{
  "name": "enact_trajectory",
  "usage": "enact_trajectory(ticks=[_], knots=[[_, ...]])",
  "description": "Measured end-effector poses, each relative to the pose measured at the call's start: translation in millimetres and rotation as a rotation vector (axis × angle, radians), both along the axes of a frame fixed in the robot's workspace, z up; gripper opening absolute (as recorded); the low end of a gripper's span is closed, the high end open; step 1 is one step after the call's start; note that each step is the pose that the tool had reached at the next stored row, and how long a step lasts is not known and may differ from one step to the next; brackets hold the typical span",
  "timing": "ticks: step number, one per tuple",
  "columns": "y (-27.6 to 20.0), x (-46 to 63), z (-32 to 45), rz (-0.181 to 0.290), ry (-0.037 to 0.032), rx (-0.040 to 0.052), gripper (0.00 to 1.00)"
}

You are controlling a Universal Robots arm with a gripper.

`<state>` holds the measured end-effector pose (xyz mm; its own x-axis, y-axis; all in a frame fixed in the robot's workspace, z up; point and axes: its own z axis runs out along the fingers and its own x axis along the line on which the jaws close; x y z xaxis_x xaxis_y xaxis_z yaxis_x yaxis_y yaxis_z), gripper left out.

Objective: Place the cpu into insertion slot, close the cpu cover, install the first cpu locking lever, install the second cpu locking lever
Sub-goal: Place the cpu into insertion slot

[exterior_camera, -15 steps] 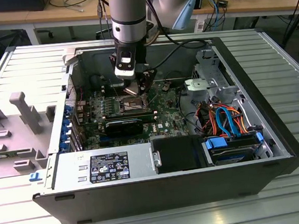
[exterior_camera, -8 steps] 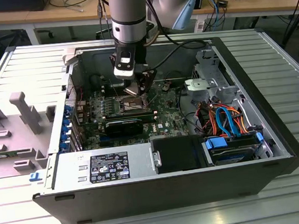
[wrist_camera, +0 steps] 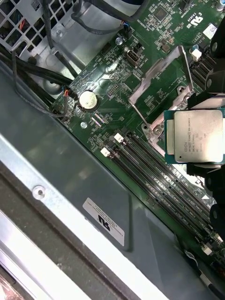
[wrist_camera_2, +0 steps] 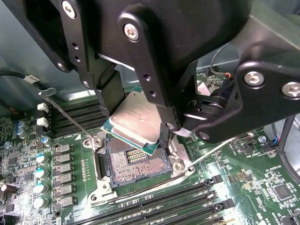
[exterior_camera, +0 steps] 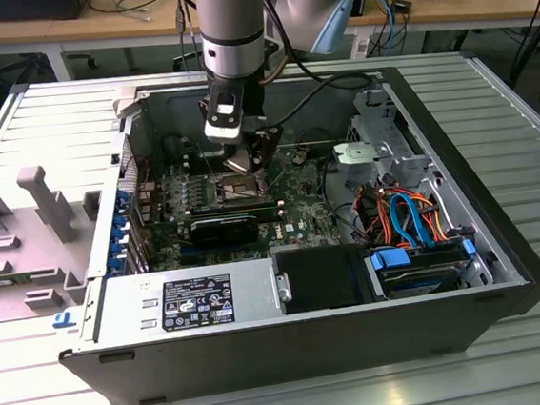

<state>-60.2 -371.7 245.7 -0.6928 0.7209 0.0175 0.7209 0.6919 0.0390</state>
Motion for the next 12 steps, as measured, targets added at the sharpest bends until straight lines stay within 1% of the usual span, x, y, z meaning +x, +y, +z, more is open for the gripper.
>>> enact_trajectory(ticks=[12], knots=[[0.0,0.0,-0.7,-0.025,0.0000,0.0001,0.55]])
